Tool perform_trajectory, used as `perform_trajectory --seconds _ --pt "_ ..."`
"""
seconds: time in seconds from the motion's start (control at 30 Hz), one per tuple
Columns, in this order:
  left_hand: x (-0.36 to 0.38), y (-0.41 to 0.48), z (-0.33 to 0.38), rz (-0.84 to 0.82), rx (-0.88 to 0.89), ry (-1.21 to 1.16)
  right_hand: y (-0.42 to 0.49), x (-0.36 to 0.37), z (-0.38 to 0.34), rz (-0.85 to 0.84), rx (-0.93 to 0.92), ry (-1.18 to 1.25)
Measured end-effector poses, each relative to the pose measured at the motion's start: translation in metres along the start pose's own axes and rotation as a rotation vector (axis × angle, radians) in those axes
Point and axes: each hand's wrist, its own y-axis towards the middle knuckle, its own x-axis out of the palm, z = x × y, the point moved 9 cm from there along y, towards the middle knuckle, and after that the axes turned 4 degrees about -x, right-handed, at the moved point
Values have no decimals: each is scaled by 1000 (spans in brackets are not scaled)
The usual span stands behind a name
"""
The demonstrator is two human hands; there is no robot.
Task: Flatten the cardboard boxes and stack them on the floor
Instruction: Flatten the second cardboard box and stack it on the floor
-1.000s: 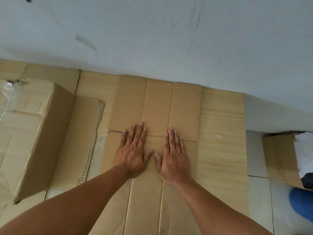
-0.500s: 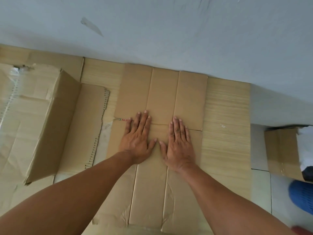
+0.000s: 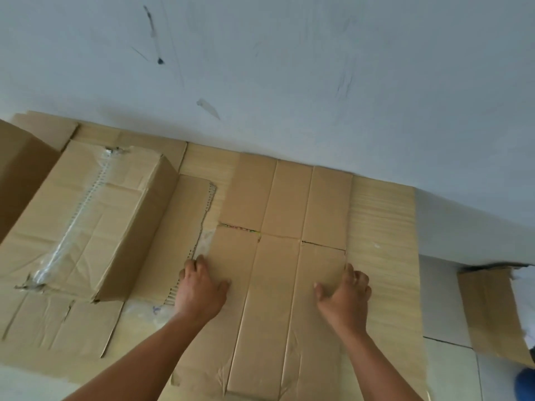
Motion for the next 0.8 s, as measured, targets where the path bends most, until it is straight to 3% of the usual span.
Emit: perform_trajectory --seconds 0.13,0.23,0.37,0.6,0.7,0.8 --pt "0 3 -4 -61 -134 -63 6 1 2 -41 112 188" --pt "-1 7 -13 -112 -188 -240 16 0 10 -89 202 265" --pt "2 6 -19 -215 -205 -392 15 -9 12 -129 171 436" --pt "1 -8 -18 -188 -243 -385 3 -5 3 -158 44 308" --pt "5 -10 -21 -236 -265 -493 -4 -2 -1 -234 17 415" --pt "5 -12 -23 -261 -262 -608 -12 -6 1 -209 7 537"
